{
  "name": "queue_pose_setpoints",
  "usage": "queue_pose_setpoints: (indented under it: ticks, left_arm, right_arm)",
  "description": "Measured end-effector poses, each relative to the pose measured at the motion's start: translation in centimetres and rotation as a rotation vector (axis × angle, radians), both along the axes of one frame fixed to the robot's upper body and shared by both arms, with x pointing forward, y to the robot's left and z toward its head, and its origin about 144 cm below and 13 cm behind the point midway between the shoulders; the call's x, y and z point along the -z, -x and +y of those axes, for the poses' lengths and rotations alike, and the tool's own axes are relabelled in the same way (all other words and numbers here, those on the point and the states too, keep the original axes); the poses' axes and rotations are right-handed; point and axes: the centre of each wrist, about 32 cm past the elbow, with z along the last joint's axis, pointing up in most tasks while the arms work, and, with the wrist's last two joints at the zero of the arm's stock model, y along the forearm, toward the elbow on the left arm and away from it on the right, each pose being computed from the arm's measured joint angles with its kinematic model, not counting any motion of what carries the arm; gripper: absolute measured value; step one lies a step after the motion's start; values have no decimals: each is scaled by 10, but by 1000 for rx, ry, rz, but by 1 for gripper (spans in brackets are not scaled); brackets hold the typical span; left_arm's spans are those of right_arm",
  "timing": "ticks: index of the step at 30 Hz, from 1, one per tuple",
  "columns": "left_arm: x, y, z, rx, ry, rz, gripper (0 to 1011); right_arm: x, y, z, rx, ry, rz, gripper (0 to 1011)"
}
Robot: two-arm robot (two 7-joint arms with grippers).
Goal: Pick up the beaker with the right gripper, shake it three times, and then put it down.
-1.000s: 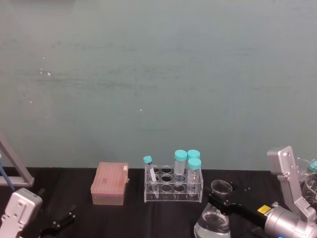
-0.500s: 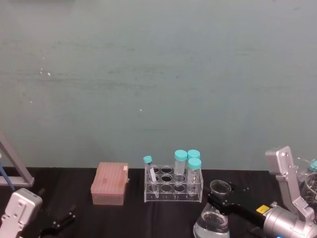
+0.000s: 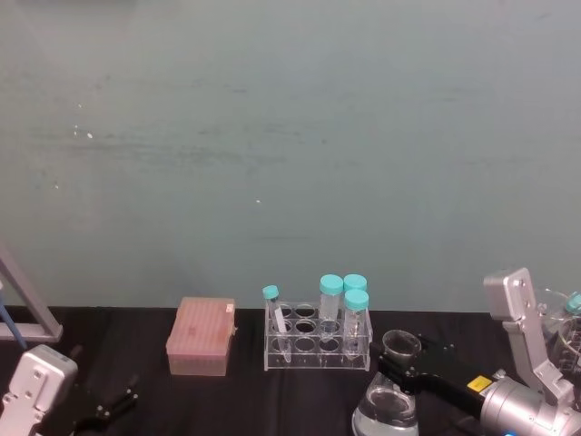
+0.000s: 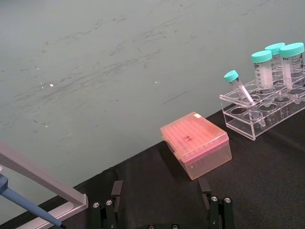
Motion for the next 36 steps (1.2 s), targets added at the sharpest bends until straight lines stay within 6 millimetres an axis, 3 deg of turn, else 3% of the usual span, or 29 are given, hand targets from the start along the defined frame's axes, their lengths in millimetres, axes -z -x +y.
queue_pose_setpoints:
  ticks: [36]
  left_arm:
    - [0, 0, 0, 0, 0, 0, 1000]
  right_arm:
    - [2, 0, 1, -2, 4, 5, 483]
